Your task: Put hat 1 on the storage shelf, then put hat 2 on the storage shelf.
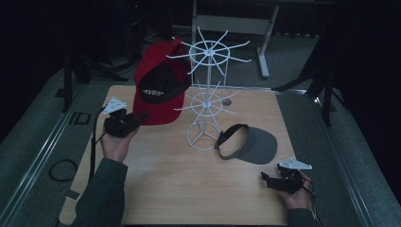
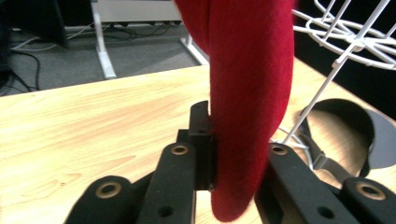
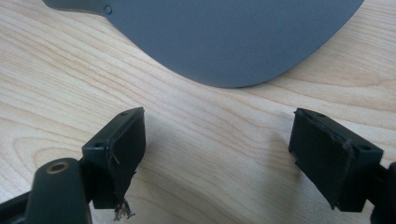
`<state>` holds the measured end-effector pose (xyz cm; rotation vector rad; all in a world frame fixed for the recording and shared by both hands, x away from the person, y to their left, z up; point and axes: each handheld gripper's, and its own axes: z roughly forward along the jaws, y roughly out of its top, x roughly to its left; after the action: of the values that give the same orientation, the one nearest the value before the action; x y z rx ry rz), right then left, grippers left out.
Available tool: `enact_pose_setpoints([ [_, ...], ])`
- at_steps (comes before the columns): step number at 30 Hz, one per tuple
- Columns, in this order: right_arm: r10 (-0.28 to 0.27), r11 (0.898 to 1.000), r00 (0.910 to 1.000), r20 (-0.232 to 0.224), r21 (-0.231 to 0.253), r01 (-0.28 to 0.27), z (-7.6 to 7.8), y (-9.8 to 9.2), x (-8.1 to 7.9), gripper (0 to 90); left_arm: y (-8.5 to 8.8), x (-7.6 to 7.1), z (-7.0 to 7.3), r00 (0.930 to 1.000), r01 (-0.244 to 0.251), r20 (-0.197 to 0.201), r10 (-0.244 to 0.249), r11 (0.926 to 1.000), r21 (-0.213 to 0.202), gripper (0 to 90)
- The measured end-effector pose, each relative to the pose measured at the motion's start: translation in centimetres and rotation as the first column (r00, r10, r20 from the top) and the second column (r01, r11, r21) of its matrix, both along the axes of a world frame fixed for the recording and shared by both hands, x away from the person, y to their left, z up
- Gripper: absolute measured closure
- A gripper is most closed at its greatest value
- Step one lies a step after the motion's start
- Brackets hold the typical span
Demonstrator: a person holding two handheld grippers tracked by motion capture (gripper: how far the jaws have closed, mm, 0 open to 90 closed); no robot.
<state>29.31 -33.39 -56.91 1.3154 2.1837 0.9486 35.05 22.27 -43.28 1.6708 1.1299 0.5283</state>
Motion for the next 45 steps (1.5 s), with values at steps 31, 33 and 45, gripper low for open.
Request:
enact_pose_setpoints([
  [31, 0.0, 1.0, 1.0, 0.001, -0.001, 0.0, 0.0, 0.0, 0.0, 18.5, 1.9, -3.2, -0.9, 0.9997, -0.026, 0.003, 0.026, 0.9991, 0.034, 54.5],
  [33, -0.001, 1.0, 1.0, 0.0, -0.001, 0.001, 0.0, 0.0, 0.0, 18.7, 2.0, -3.4, -1.2, 0.9995, -0.032, 0.001, 0.032, 0.9989, 0.034, 54.5],
  [45, -0.021, 1.0, 0.9998, 0.003, 0.002, 0.021, 1.1, 0.3, -0.2, 46.0, 3.0, -3.8, -2.7, 0.9974, -0.069, -0.019, 0.069, 0.9976, 0.007, 54.3],
])
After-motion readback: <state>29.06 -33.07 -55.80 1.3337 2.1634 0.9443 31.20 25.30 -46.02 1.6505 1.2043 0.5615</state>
